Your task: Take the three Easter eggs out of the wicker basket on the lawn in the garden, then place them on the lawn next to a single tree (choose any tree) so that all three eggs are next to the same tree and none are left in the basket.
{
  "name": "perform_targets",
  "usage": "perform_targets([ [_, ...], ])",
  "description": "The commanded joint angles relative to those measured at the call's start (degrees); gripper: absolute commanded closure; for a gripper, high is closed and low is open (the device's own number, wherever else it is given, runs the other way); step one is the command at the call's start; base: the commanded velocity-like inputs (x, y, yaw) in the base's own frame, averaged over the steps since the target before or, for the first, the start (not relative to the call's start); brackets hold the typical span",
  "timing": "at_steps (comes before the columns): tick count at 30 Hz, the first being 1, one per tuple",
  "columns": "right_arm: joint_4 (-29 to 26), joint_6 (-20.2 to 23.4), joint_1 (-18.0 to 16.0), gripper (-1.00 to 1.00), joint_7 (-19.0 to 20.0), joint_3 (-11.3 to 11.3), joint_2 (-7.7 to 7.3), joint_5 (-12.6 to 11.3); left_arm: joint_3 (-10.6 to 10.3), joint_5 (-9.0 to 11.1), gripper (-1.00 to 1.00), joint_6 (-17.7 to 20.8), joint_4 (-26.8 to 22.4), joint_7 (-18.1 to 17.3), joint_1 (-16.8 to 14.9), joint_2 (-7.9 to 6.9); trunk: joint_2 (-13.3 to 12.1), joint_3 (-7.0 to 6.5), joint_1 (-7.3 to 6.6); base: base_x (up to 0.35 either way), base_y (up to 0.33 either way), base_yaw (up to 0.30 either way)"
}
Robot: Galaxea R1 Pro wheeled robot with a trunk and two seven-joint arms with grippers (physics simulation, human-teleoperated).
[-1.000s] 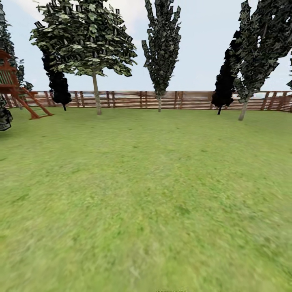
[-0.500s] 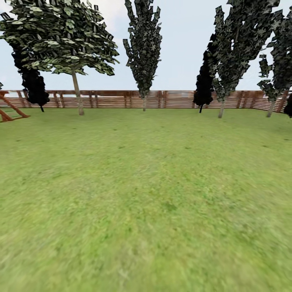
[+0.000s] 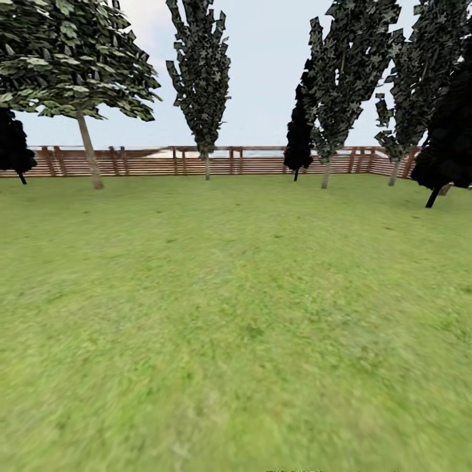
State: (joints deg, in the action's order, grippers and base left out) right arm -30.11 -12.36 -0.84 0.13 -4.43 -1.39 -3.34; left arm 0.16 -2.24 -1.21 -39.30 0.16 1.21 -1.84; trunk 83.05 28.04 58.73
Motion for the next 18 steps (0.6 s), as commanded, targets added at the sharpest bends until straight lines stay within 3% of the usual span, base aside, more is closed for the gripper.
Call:
perform_targets([
  [1,0.05,-0.19,-0.04,-1.00,0.03,0.05,-0.01,-0.35,0.02,-0.23,-1.00,-0.10,-0.07,0.02,0.02,-0.01,0.03,0.05,0.00,0.000,0.000,-0.275],
  [18,0.01,-0.38,-0.04,-1.00,-0.62,0.21,-0.10,0.32,0.00,-0.31,-1.00,-0.10,-0.07,-0.56,0.03,-0.01,0.03,0.05,0.00,0.000,0.000,-0.275],
])
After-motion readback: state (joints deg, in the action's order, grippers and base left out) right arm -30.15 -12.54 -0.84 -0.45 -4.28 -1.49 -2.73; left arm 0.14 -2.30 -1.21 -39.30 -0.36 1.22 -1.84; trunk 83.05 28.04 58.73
